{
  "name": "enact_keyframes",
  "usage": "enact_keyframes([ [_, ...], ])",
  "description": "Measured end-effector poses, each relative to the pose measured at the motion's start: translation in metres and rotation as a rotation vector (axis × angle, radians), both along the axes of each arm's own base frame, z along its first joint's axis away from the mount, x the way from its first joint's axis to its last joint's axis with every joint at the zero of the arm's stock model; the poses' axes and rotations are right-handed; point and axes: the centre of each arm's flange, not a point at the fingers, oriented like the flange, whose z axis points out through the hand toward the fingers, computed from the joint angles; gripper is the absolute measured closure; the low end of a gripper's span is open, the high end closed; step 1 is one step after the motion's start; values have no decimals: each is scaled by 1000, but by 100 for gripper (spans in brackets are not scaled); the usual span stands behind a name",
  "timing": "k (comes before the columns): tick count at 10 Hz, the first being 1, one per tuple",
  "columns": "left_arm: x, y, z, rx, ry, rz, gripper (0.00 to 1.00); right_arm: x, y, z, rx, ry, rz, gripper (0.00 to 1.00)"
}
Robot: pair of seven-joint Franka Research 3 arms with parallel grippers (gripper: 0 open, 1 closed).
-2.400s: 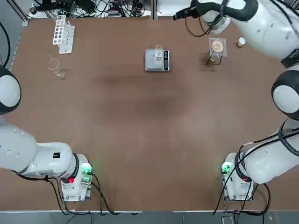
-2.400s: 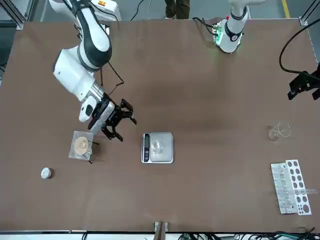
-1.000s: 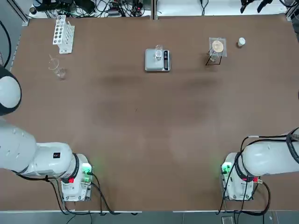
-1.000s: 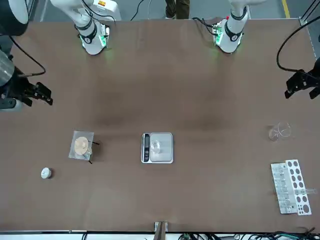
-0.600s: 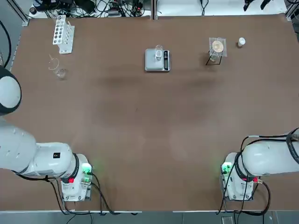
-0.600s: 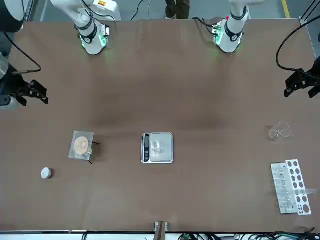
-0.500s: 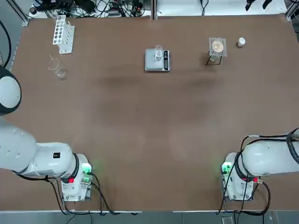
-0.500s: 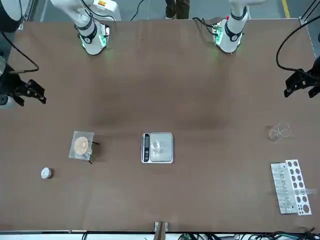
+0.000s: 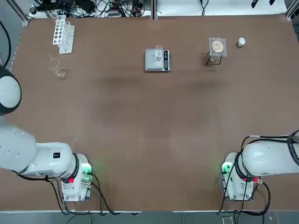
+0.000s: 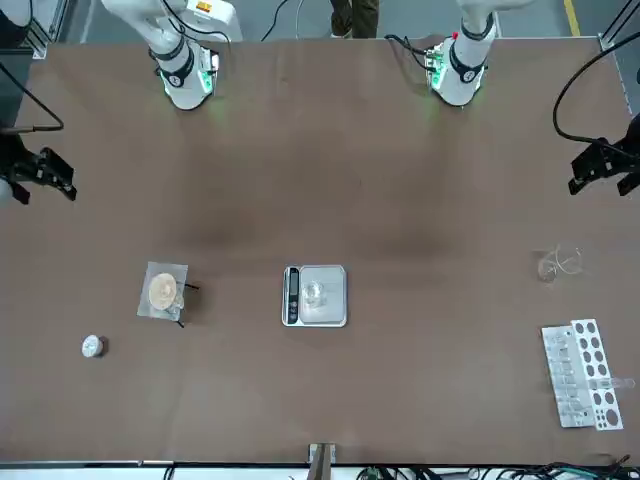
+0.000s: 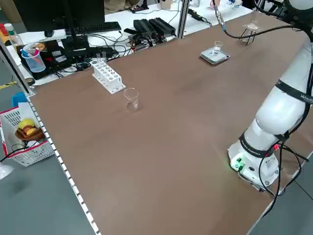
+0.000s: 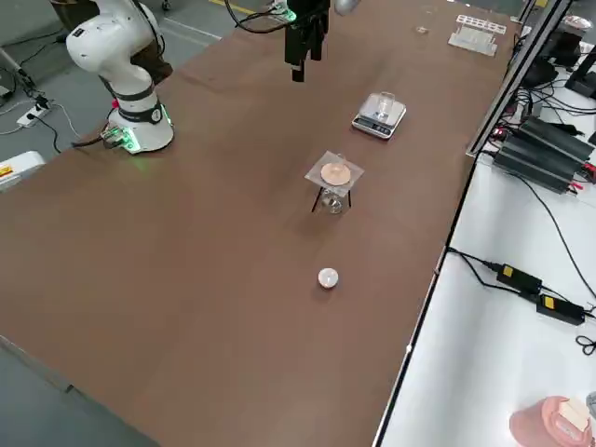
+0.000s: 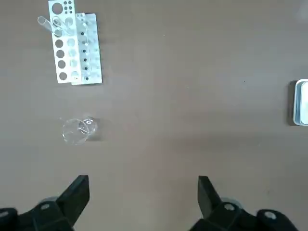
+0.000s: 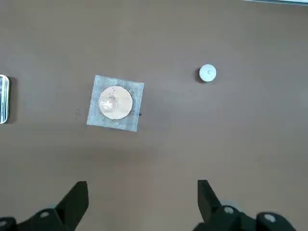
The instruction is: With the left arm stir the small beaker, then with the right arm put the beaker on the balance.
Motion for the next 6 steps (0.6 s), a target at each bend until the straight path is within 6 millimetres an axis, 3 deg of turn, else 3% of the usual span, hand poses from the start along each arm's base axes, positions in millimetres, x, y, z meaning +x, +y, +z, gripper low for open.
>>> enact_keyframes([
  [6,0,0,0,0,2,0,0,-4,10,4,3,4,-29,0],
])
